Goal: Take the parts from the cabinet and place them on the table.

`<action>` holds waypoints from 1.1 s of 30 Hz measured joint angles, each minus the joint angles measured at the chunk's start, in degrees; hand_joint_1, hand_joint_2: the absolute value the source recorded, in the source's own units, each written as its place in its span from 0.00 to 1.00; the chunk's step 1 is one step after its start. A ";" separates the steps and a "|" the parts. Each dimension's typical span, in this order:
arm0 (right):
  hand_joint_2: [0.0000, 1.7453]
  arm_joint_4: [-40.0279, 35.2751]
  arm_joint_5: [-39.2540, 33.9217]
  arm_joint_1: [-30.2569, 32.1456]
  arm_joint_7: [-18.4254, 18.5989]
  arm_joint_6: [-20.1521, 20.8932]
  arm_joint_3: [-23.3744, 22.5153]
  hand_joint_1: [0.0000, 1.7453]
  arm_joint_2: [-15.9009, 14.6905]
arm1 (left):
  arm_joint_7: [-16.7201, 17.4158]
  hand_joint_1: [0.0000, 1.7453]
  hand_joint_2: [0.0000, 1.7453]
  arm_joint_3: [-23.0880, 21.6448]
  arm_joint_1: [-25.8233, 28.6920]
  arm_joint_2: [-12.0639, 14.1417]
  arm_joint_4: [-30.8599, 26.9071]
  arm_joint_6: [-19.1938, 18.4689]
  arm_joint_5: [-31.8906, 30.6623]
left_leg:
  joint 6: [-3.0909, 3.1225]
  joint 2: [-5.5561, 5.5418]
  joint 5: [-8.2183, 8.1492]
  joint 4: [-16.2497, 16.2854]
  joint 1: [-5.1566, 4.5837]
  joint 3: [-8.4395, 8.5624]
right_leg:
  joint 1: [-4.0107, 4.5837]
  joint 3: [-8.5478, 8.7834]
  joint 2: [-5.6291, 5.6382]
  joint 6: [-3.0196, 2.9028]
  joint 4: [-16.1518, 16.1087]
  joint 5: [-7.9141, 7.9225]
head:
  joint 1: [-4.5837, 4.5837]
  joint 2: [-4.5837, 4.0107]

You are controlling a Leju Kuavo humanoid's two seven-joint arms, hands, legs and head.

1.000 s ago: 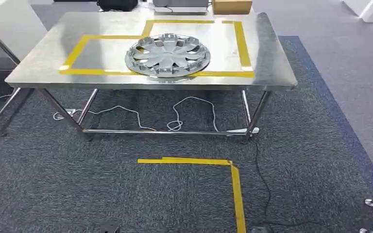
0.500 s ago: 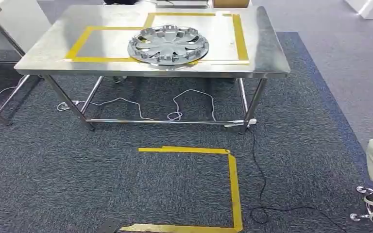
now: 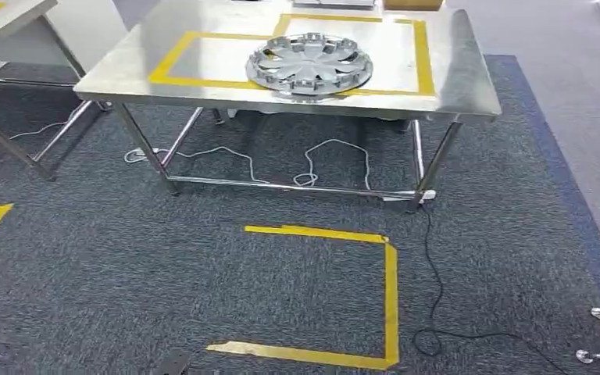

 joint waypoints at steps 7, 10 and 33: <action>0.00 0.07 0.61 0.41 -1.03 0.98 0.37 0.00 0.07 | 0.02 0.00 0.00 0.02 0.16 0.02 0.00 0.04 0.00 | -2.59 4.20 -8.62 16.62 0.64 -7.55 | -0.19 -0.52 -5.83 -1.66 -0.48 0.87 | -0.94 0.00; 0.00 0.07 1.42 0.31 -1.33 1.31 0.61 0.00 0.04 | 0.02 0.00 0.00 0.04 0.52 0.11 0.00 0.28 -0.18 | -2.86 4.77 -4.83 12.93 1.13 -5.05 | -0.20 -0.50 -8.06 -1.55 -0.40 0.80 | -0.96 0.00; 0.00 0.33 2.14 0.32 -2.80 3.17 1.84 0.00 -0.20 | 0.22 0.00 0.00 0.11 0.42 0.04 0.00 0.46 -0.41 | -0.82 -3.14 0.08 1.52 0.43 -1.95 | -0.32 -1.96 -1.32 -0.61 1.46 0.11 | -0.59 0.00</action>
